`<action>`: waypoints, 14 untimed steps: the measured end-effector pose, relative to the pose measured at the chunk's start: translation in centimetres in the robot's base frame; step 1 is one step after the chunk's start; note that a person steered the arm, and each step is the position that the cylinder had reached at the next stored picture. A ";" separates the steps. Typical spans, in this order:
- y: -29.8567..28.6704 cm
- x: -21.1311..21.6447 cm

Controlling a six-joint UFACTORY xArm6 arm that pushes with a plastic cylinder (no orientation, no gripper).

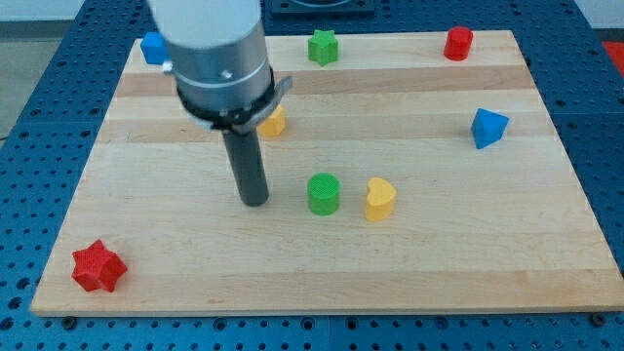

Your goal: Push red circle towards center left of the board

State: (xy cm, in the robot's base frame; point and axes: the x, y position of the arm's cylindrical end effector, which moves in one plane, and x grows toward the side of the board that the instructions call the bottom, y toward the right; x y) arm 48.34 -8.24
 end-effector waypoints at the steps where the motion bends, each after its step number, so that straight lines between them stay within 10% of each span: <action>1: 3.3 -1.9; 6: 33.1 -21.6; 8: 32.7 -29.1; 14: 18.8 -21.4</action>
State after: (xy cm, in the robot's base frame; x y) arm 26.96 10.54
